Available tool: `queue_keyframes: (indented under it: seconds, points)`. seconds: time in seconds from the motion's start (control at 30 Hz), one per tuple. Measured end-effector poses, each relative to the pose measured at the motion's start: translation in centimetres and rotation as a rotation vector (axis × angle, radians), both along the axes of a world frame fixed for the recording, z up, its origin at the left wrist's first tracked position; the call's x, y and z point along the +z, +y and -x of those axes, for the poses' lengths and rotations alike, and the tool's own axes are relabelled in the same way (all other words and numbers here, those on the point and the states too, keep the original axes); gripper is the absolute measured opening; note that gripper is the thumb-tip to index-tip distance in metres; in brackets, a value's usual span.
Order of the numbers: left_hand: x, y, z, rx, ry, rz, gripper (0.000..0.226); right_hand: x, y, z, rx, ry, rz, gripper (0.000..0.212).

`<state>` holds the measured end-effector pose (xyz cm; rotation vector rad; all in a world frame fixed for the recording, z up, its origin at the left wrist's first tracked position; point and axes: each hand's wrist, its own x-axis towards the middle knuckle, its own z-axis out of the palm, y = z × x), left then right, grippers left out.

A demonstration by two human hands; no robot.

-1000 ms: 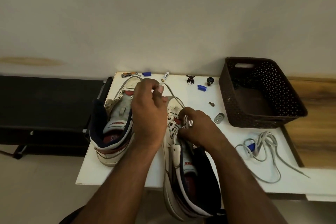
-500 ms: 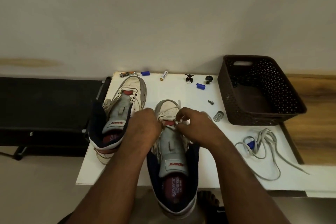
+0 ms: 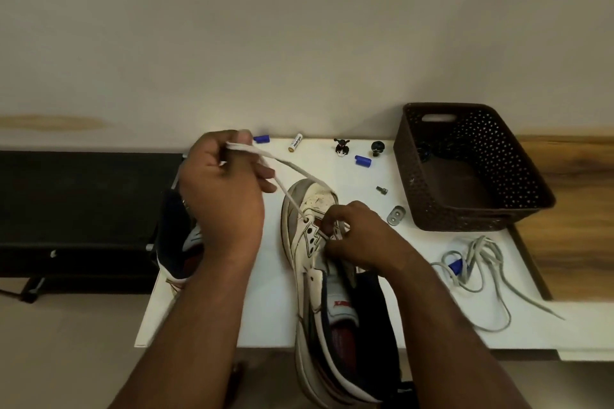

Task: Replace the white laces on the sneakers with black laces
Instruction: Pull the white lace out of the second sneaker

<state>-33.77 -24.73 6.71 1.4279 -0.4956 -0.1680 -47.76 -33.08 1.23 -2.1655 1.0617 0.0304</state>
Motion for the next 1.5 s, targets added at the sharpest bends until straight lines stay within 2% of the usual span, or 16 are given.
queue_keyframes:
  seconds: [0.1,0.2,0.23,0.27,0.4,0.5,0.57,0.8,0.93,1.0,1.1,1.17,1.23,1.3,1.4,1.5]
  points:
    - [-0.4,0.1,-0.2,-0.148,-0.017,-0.181,0.016,-0.1,0.1,-0.2,-0.024,-0.019,0.000,0.020]
    - [-2.2,0.2,0.3,-0.509,-0.108,-0.756,0.081,-0.3,0.7,-0.9,-0.034,-0.046,0.017,0.021]
    - [-2.6,0.3,0.4,-0.570,-0.189,-0.919,0.087,-0.3,0.9,-1.1,-0.032,-0.050,0.025,0.023]
    - [-3.0,0.4,0.4,-0.560,-0.275,-0.999,0.079,-0.3,1.0,-1.2,-0.033,-0.047,0.028,0.026]
    - [-3.2,0.4,0.0,-0.309,-0.490,-1.018,0.011,-0.1,0.8,-1.0,-0.021,-0.042,0.008,0.026]
    - [-4.1,0.0,0.0,-0.392,-0.465,-1.291,0.033,-0.1,0.6,-0.9,-0.006,-0.069,-0.001,0.025]
    - [-5.1,-0.2,0.2,-0.459,-0.413,-1.372,0.042,-0.1,0.5,-0.7,-0.018,-0.092,-0.027,0.029]
    - [-6.4,-0.6,0.1,-0.300,-0.298,-1.038,0.013,0.2,0.6,-0.3,-0.021,-0.089,-0.042,0.049]
    - [-6.1,-0.7,1.1,-0.182,-0.252,-0.804,0.011,0.0,0.4,-0.2,-0.015,-0.035,-0.019,0.054]
    - [-4.6,-0.7,1.1,-0.119,-0.225,-0.522,0.012,-0.2,0.2,0.0,-0.023,-0.039,-0.027,0.054]
    - [-0.7,0.1,-0.6,0.009,-0.262,0.066,0.017,-0.5,0.0,0.2,-0.042,-0.046,-0.051,0.055]
    - [0.6,0.7,-1.9,0.109,-0.293,0.208,0.016,-0.6,-0.1,0.3,-0.043,-0.049,-0.072,0.056]
    - [0.4,1.0,-2.2,0.090,-0.280,0.064,0.011,-0.7,0.0,0.0,-0.020,-0.039,-0.069,0.054]
    - [-0.8,0.7,-1.4,-0.213,-0.283,-0.334,0.004,-0.8,0.2,-0.4,-0.015,-0.030,-0.059,0.053]
    - [-3.3,0.1,-0.2,-0.657,-0.351,-0.928,0.038,-0.8,0.4,-0.7,-0.028,-0.033,-0.045,0.050]
    - [-3.9,0.0,-0.3,-0.621,-0.461,-1.111,0.033,-0.5,0.3,-0.4,-0.009,-0.054,-0.052,0.047]
